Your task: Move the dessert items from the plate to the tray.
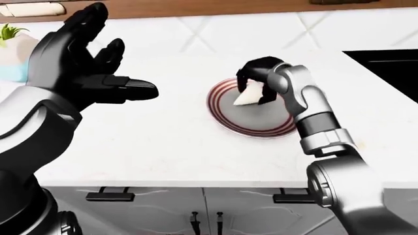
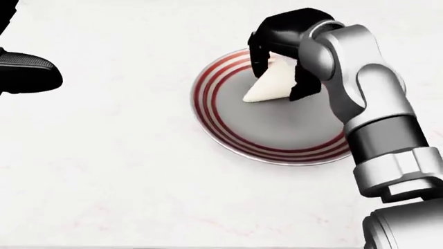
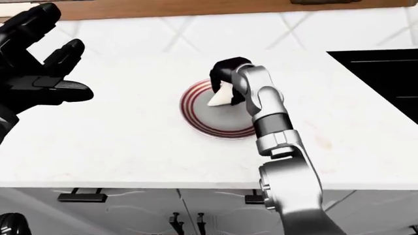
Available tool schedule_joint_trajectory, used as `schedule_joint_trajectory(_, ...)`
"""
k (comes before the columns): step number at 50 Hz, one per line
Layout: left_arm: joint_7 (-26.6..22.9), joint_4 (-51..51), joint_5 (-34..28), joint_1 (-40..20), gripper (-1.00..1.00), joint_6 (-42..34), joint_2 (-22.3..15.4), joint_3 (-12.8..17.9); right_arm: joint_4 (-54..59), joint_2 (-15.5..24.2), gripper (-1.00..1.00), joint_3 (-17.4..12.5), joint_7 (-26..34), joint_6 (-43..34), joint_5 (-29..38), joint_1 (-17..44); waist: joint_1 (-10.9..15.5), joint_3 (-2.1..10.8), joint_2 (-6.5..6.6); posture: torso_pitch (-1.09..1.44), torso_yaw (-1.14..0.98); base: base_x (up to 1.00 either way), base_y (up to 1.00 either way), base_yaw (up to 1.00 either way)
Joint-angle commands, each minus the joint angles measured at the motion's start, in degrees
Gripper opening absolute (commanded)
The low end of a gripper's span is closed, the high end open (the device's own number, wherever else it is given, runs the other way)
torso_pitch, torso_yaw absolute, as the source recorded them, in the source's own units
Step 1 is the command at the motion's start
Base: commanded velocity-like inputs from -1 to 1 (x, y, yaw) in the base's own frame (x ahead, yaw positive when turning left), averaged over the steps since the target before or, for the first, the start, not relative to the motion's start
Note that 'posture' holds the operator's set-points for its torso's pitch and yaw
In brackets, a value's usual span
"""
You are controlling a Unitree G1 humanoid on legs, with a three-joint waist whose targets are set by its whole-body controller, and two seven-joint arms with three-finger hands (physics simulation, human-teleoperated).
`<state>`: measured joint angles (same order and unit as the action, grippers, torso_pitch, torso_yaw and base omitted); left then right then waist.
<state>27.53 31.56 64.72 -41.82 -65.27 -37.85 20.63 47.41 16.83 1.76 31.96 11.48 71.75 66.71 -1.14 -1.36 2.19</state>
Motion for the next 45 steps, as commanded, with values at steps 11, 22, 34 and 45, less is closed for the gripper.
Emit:
schedule_joint_trajectory(11, 2.02, 0.29, 2.08, -3.65, 1.0, 0.86, -2.04, 1.1, -11.6, 9.42, -1.0, -6.68, 15.7, -2.01, -11.84, 4.85, 0.21, -0.07, 0.23, 0.0, 0.0, 0.0, 0.0, 0.0)
schedule_joint_trajectory(22, 4.45, -1.89, 5.89, -10.33, 1.0, -1.71, -5.77, -0.88, -36.82, 17.46, -1.0, -11.58, 33.88, -14.13, -26.27, 3.23, -0.35, -1.1, -0.2, 0.0, 0.0, 0.0, 0.0, 0.0)
schedule_joint_trajectory(34, 9.98, -2.54, 11.91, -17.82, 1.0, -6.24, -7.48, -3.67, -45.47, 19.5, -1.0, -11.38, 36.81, -28.08, -30.22, 7.71, -0.29, 0.38, 3.41, 0.0, 0.0, -0.6, -0.28, 0.0)
schedule_joint_trajectory(45, 11.75, -2.22, 12.84, -20.72, 1.0, -7.78, -6.14, -4.95, -48.48, 21.66, -1.0, -11.32, 38.43, -30.45, -32.32, 6.05, -1.32, -1.78, -1.67, 0.0, 0.0, -0.67, -0.93, 0.0)
